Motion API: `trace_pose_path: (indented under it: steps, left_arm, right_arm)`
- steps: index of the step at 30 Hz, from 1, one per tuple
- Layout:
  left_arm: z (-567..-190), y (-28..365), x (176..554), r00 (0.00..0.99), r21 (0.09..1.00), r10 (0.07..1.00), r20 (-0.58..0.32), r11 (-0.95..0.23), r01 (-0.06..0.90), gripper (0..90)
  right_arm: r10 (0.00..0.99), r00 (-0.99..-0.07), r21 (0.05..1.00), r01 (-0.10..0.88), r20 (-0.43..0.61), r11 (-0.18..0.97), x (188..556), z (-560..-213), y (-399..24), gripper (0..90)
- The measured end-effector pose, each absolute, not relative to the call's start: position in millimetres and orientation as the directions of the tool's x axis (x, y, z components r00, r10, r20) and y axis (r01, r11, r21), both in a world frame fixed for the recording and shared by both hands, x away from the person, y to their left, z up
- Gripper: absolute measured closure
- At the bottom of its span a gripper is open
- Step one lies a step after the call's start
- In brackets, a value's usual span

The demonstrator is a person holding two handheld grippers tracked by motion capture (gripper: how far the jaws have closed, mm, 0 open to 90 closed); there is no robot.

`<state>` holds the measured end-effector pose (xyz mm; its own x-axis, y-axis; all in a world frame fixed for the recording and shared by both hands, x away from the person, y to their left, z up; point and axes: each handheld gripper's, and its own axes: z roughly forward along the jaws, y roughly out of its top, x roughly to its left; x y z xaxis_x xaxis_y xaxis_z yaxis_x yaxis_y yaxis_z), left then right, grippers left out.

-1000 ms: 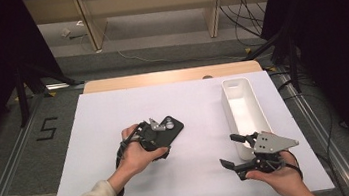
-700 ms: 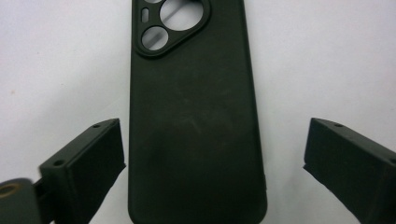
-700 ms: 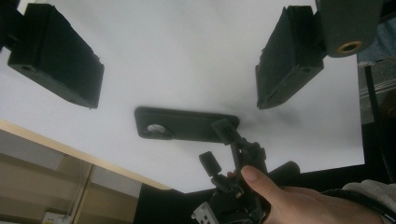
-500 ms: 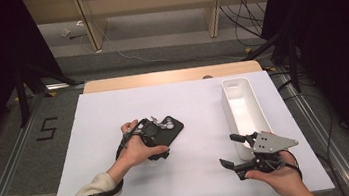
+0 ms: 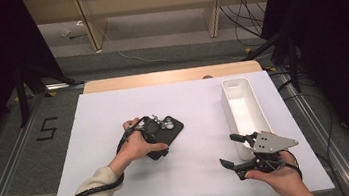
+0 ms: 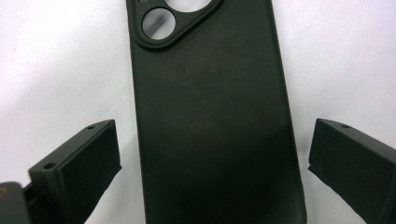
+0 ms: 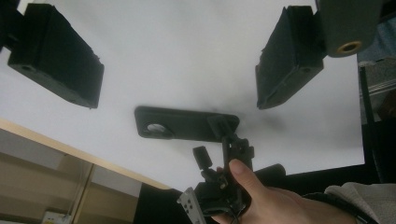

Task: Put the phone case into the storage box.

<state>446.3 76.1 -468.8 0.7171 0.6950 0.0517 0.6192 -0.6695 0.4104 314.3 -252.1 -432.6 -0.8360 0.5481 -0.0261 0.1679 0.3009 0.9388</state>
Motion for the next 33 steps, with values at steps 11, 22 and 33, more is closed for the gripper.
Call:
trace_pose_path:
  steps: [11,22,33]
  left_arm:
    - [-473.7,77.4,451.7,0.716,0.394,0.696,0.041,-0.67,0.629,2.7]
    - [-476.2,76.1,454.6,0.716,0.389,0.697,0.027,-0.667,0.635,2.0]
    - [-477.5,78.0,458.0,0.716,0.384,0.698,-0.012,-0.658,0.648,2.8]
  right_arm:
    - [0.547,-0.837,0.939,0.166,-0.028,0.302,314.3,-432.8,-251.7,16.5]
    - [0.544,-0.838,0.938,0.165,-0.029,0.305,314.4,-433.2,-251.7,16.5]
    - [0.544,-0.839,0.938,0.168,-0.026,0.304,314.5,-433.4,-251.6,16.5]
